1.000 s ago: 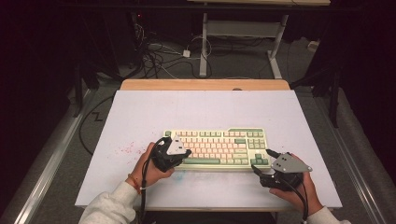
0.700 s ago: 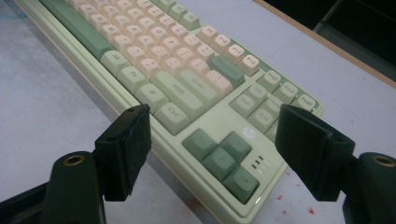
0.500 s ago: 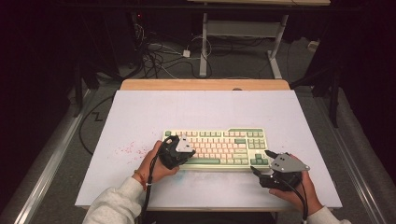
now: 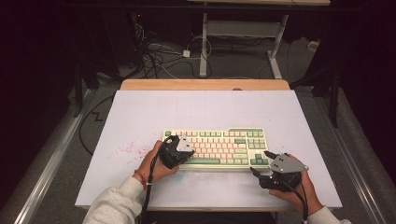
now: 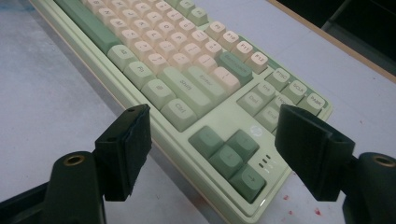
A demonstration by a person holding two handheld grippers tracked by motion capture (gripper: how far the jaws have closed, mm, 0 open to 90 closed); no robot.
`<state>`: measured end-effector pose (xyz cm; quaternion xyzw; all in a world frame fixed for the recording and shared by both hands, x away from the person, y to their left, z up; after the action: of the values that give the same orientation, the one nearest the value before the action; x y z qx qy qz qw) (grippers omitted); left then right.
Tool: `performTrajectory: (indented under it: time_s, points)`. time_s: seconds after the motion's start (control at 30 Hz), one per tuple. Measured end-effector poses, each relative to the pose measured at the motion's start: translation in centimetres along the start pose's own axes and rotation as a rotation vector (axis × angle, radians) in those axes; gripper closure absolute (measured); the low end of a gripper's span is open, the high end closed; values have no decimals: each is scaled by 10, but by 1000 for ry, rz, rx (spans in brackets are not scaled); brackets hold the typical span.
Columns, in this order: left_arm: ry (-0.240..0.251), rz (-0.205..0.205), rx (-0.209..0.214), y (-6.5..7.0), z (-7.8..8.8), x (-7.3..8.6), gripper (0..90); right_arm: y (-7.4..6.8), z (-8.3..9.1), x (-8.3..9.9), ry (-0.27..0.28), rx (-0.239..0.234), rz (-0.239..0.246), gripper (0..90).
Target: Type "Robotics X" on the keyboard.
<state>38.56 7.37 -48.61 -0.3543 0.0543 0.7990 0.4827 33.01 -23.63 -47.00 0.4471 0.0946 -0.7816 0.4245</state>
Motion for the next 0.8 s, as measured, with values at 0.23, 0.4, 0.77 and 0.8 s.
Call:
performTrajectory:
  time_s: [0.23, 0.4, 0.77, 0.8]
  points:
    - [2, -15, -16, 1, 4, -2, 865, 4, 4, -2, 26, 31, -13, 281]
    - [10, -25, -24, 2, 7, -4, 852, 3, 2, -1, 17, 30, -12, 281]
    - [18, -21, -28, 1, 10, -5, 845, 2, 1, -1, 10, 24, -7, 281]
    - [16, -22, -27, 1, 10, -5, 846, 2, 1, -1, 10, 26, -4, 281]
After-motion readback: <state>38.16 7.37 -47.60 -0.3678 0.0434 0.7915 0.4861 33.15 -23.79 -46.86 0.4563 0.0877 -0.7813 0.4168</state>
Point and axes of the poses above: each handheld gripper's, and its own axes: z roughly backward along the jaws, x roughly out of its underside, y roughly to its right, the point moved 4 cm from there along -z, roughly forward along the jaws, and after that the axes turned 7 degrees about -x, right-handed, at the moved point
